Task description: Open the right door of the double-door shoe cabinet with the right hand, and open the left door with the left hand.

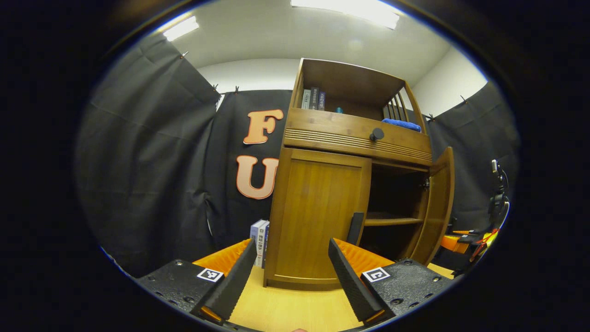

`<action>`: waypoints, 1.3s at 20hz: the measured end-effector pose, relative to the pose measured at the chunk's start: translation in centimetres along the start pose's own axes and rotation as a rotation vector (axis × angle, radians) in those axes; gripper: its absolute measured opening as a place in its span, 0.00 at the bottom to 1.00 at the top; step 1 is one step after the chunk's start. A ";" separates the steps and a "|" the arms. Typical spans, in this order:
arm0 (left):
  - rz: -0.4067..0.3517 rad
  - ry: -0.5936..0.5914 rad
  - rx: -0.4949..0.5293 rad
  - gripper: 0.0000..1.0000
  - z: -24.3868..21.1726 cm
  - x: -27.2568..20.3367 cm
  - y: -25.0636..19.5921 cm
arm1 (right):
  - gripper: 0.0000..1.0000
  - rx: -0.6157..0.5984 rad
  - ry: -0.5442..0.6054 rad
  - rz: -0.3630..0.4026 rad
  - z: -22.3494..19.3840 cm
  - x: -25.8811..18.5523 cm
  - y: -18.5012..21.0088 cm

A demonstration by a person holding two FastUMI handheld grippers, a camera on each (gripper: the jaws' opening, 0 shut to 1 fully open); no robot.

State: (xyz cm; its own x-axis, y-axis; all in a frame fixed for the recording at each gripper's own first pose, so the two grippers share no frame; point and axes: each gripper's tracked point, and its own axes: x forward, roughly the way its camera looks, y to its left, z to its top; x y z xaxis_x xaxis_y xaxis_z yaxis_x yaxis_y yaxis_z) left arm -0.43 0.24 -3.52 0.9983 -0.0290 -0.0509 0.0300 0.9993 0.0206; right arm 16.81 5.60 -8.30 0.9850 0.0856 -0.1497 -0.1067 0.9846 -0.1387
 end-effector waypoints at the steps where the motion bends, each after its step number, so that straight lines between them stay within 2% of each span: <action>1: -0.009 0.000 -0.002 0.94 0.0 -0.1 -0.2 | 0.32 -0.004 -0.002 -0.014 0.0 -0.1 -0.5; 2: -0.017 0.001 -0.001 0.92 -0.1 -0.1 -0.5 | 0.36 -0.005 -0.004 -0.028 0.1 -0.3 -0.9; 3: -0.021 0.000 0.002 0.94 -0.1 -0.2 -0.6 | 0.32 -0.005 -0.003 -0.041 0.1 -0.4 -1.3; 9: -0.050 -0.004 0.013 0.95 0.0 -0.2 -1.8 | 0.31 -0.024 -0.029 -0.108 0.5 -1.2 -3.9; 10: -0.055 -0.005 0.013 0.92 0.0 -0.1 -2.0 | 0.31 -0.029 -0.029 -0.124 0.4 -1.3 -4.4; 11: -0.059 -0.005 0.012 0.95 0.0 -0.1 -2.1 | 0.31 -0.030 -0.026 -0.141 0.4 -1.4 -4.9; 12: -0.062 -0.005 0.011 0.92 -0.1 0.0 -2.2 | 0.41 -0.027 -0.026 -0.157 0.4 -1.4 -5.4; 13: -0.065 -0.004 0.010 0.92 -0.2 0.0 -2.4 | 0.33 -0.020 -0.026 -0.173 0.4 -1.5 -6.0; 14: -0.067 -0.003 0.010 0.95 -0.2 0.0 -2.6 | 0.18 0.000 -0.027 -0.169 0.4 -1.1 -6.3; 17: -0.071 -0.003 0.015 0.95 -0.4 -0.1 -2.8 | 0.18 0.058 -0.029 -0.161 0.6 -1.3 -7.1; 21: -0.067 -0.008 0.016 0.95 -0.3 -0.1 -2.8 | 0.19 0.051 -0.025 -0.107 0.6 -1.5 -8.8; 22: -0.064 -0.007 0.016 0.95 -0.3 -0.1 -2.7 | 0.31 0.056 -0.025 -0.092 0.6 -1.6 -9.4; 26: -0.055 -0.009 0.015 0.95 -0.2 -0.5 -2.5 | 0.33 0.074 -0.001 -0.014 0.5 -1.1 -11.9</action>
State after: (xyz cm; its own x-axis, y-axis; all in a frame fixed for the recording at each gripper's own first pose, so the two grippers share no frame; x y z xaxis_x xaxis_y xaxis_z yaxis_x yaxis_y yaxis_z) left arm -1.03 -2.22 -3.71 0.9955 -0.0841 -0.0433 0.0855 0.9958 0.0328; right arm 17.05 -6.13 -6.04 0.9864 0.0717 -0.1476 -0.0824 0.9943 -0.0682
